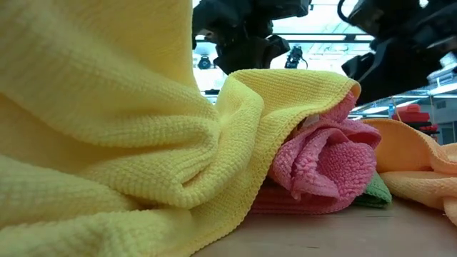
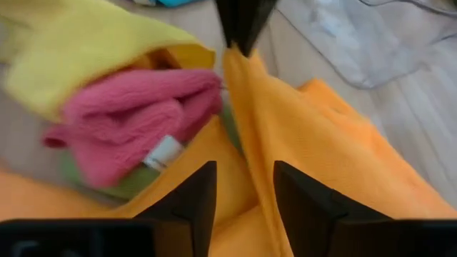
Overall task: Fold microfiber towels
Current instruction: Fold the orange microfiber towel
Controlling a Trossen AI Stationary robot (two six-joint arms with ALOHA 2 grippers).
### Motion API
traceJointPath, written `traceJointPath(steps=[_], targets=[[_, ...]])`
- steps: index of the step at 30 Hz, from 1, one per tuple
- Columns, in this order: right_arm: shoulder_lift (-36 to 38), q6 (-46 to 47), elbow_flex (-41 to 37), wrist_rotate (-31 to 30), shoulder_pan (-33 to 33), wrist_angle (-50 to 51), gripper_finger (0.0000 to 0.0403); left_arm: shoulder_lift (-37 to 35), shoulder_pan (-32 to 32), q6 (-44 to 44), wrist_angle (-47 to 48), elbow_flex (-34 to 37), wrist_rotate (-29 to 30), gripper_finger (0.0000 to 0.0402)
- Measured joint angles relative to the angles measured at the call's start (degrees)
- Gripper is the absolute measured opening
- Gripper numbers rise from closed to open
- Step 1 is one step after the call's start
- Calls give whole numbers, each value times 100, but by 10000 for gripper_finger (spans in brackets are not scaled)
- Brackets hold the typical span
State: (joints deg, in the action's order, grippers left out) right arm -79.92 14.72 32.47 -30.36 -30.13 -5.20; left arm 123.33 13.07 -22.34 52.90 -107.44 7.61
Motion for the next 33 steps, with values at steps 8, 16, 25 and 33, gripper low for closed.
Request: traceJointPath(steps=[8, 16, 25, 33], targets=[[-270, -290, 39, -38, 0, -344, 155, 0, 18, 286, -200, 0, -454, 31], [-44, -232, 61, 36, 1, 60, 155, -13, 32, 241, -3, 6, -444, 49], [42, -340, 61, 36, 2, -43, 155, -33, 117, 240, 208, 7, -426, 142], [-780, -887, 205, -73, 0, -848, 155, -35, 111, 397, 301, 7, -424, 172]])
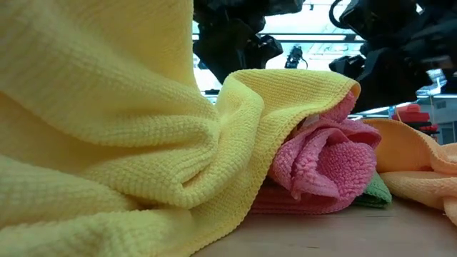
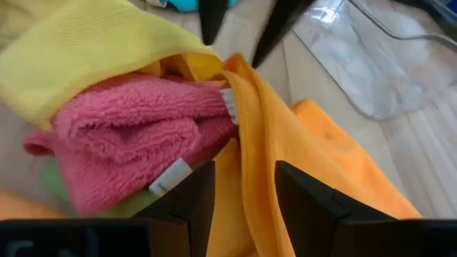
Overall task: Fold microfiber towels
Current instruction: Fold the orange microfiber towel
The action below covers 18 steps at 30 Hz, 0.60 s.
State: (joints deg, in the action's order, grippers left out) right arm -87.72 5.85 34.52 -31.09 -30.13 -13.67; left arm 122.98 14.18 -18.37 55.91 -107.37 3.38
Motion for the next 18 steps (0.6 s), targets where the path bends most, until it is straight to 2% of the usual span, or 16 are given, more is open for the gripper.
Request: traceJointPath(steps=[7, 13, 15, 18], targets=[[-570, -602, 671, -155, -2, 184, 155, -7, 46, -19, 239, 0, 1, 139], [-446, -732, 824, -304, -23, 610, 155, -9, 49, -55, 331, 8, -1, 98], [-331, -620, 828, -297, -46, 871, 155, -68, 36, -55, 293, 181, 0, 86], [-109, -254, 826, -301, -110, 1357, 155, -342, 12, -20, 34, 821, 23, 74]])
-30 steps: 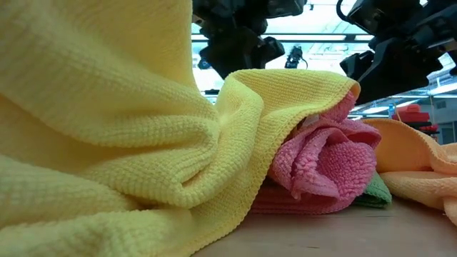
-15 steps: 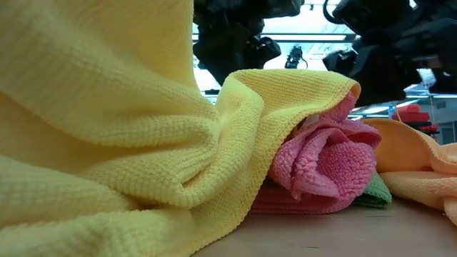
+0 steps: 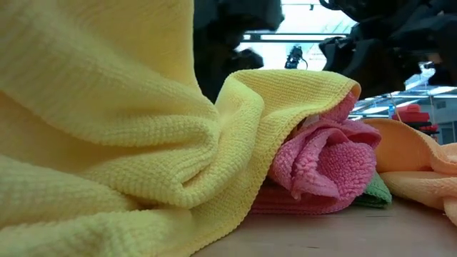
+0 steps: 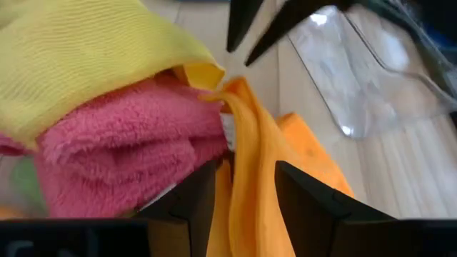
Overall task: Fold microfiber towels
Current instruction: Fold the orange microfiber towel
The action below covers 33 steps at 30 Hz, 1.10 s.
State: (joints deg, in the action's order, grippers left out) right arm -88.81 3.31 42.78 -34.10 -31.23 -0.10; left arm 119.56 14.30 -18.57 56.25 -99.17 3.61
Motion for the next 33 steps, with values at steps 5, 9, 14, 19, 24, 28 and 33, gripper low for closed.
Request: traceJointPath(steps=[5, 9, 14, 19, 24, 28, 33], targets=[[210, 224, 0, 2, -58, 335, 155, -901, -70, 169, -1092, 1235, 176, 62], [230, -6, 0, 3, -35, 113, 155, -1561, -83, 2, -2140, 2216, 355, 63], [116, -236, 0, 115, 122, -336, 155, -1875, -100, -466, -3457, 3270, 623, 83], [-116, -466, 173, 357, 266, -507, 155, -1833, -110, -790, -4148, 3848, 1035, 126], [-485, -1180, 615, 351, 271, -280, 155, -1831, -198, -762, -4366, 3988, 1119, 167], [-767, -1662, 1080, 295, 272, 267, 155, -1831, -232, -708, -4298, 3992, 1122, 185], [-1015, -1773, 1476, 254, 322, 956, 155, -1831, -228, -605, -4214, 3991, 1117, 187]])
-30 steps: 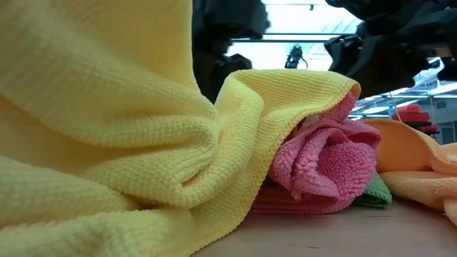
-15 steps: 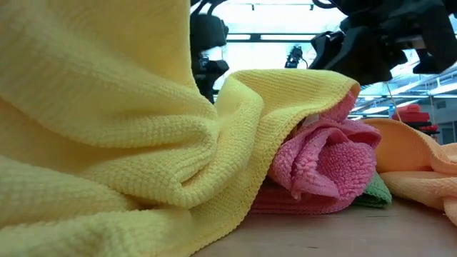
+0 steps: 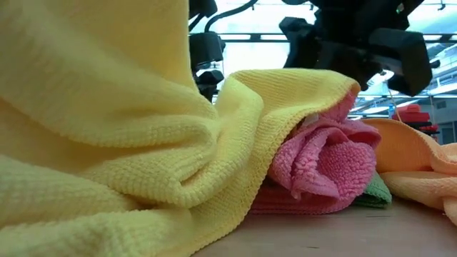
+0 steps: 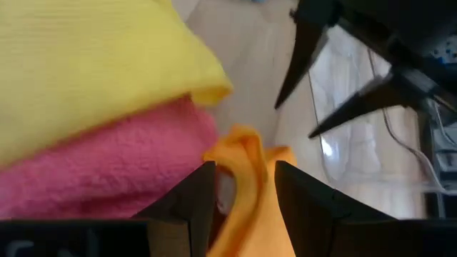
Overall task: Fold microfiber towels
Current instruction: Fold the orange microfiber towel
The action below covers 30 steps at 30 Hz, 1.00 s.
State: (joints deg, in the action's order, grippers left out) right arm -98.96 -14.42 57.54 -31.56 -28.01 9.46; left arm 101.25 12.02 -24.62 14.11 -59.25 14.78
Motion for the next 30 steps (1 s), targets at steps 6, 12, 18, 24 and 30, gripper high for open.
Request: traceJointPath(steps=[6, 12, 18, 24, 30], targets=[[-162, -73, -2, 57, 133, 65, 155, 0, -10, -2, -32, 1, 0, 173], [-166, 130, 0, 649, 333, -118, 147, 0, -8, 1, -44, 1, -4, 174], [-122, 178, 0, 720, 350, -186, 113, 2, -8, 65, -50, 1, -3, 165], [-118, 298, 0, 919, 354, -199, 41, 7, -8, 94, -52, 1, -67, 156], [44, 446, 0, 940, 345, -189, 7, 9, 0, -397, -141, 1, -73, 170]])
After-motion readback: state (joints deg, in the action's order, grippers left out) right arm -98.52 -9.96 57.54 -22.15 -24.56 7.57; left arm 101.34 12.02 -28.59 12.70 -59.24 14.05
